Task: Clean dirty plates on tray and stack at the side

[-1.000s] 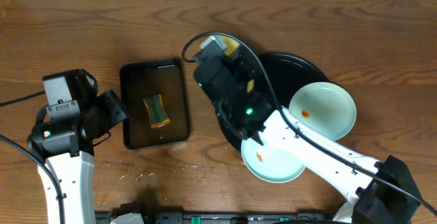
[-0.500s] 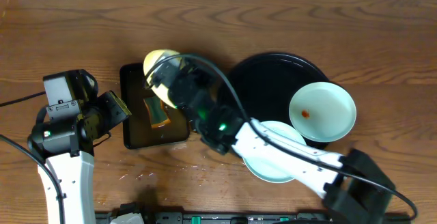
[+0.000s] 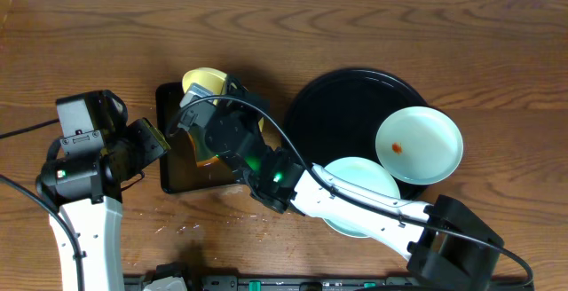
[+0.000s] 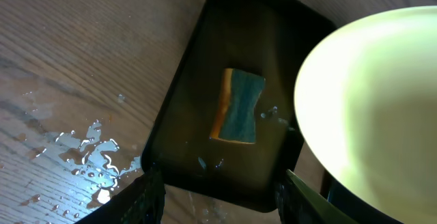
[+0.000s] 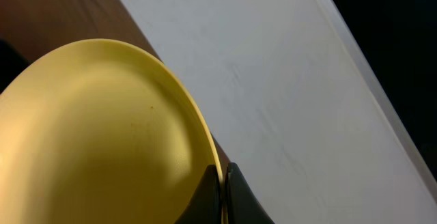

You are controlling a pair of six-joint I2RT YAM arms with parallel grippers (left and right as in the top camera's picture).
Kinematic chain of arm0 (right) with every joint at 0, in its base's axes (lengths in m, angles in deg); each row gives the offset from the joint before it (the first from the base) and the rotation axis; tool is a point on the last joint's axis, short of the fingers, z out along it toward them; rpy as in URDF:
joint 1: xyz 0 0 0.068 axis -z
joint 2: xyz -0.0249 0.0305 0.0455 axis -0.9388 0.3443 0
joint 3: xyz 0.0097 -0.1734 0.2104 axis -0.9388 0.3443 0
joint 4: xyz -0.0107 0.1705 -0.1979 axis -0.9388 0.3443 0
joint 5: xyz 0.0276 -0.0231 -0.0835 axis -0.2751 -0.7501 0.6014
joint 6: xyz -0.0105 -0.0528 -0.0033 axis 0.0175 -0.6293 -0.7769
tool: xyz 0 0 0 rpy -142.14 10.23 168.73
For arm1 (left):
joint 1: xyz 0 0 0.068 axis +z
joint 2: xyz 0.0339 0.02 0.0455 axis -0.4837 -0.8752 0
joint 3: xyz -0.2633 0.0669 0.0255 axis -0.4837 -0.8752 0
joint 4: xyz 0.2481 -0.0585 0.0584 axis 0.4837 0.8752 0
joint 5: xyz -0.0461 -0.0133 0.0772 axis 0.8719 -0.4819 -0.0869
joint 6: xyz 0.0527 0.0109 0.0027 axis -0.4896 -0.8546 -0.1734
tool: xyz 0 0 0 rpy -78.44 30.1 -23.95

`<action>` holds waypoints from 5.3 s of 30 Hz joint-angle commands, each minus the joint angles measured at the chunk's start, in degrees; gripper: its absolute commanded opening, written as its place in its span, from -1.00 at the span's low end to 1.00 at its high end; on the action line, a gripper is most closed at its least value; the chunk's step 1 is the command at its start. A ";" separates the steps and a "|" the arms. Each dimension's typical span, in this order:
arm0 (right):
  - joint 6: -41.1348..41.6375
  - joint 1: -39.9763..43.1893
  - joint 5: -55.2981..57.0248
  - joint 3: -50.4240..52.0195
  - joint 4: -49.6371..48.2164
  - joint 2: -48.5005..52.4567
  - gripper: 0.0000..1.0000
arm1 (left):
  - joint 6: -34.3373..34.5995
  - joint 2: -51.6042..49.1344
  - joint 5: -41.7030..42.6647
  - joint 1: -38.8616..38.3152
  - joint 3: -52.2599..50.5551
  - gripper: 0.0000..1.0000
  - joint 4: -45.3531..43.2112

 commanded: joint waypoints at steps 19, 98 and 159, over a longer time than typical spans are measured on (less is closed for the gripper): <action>47.12 21.53 -16.92 -0.24 38.60 -15.17 -0.98 | -0.52 -0.24 5.68 0.33 -0.24 0.08 -2.71; 65.72 72.22 -41.03 12.37 65.77 -7.78 -0.97 | -7.17 -2.08 6.54 -14.67 -0.24 0.11 -8.46; 46.01 52.72 -53.02 12.26 40.28 3.50 -0.69 | -4.31 -22.47 -3.93 -14.69 -0.24 0.10 -8.81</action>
